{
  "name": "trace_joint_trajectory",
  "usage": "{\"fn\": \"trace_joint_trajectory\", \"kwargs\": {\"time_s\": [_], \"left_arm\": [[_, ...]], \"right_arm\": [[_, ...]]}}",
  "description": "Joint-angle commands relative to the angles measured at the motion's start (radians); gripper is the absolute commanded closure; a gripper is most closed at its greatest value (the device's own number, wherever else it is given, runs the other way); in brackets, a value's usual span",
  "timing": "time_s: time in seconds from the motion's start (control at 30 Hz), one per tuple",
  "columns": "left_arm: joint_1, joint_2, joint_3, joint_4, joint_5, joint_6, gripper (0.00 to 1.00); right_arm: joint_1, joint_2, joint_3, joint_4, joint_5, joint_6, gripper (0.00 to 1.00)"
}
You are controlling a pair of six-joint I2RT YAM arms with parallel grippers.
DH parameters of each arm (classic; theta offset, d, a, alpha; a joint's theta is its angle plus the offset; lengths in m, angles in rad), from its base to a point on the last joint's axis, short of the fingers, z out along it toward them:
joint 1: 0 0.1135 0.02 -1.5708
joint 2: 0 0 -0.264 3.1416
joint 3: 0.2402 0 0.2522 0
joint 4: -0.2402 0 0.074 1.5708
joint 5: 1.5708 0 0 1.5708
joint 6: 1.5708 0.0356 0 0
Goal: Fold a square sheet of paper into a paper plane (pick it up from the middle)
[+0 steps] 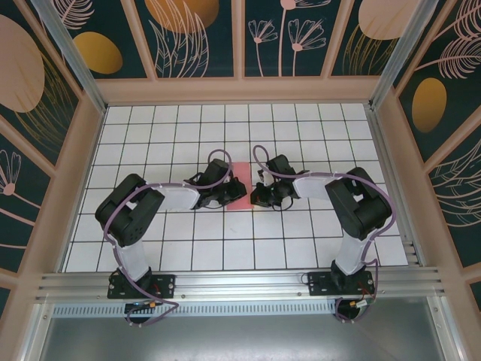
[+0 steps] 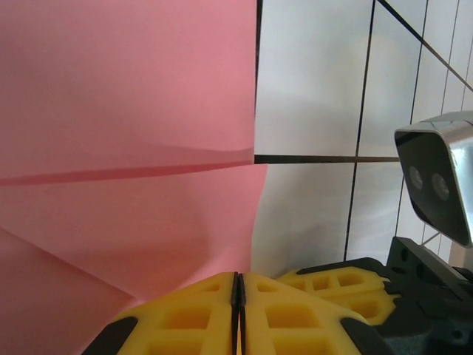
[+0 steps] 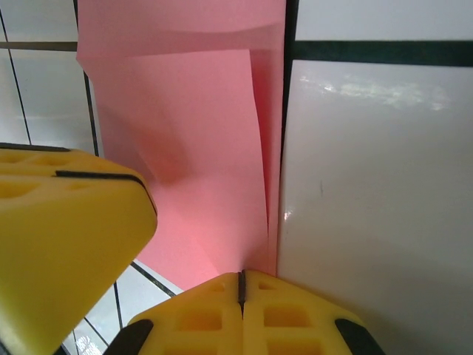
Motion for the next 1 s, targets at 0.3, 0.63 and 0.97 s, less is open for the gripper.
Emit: {"fn": "trace_joint_trajectory", "kwargs": {"time_s": [0.3,0.63,0.97], "left_arm": [[-0.009,0.060,-0.024,0.012,-0.022,0.013,0.86],[0.013,0.035,-0.039,-0.053,-0.179,0.019,0.86],[0.088,0.011,-0.061,-0.060,-0.216,0.021,0.86]], "right_arm": [[0.002,0.060,-0.039,-0.037,0.074,0.011,1.00],[0.000,0.061,-0.081,-0.076,0.116,-0.009,1.00],[-0.006,0.059,-0.122,-0.079,0.137,-0.017,1.00]]}}
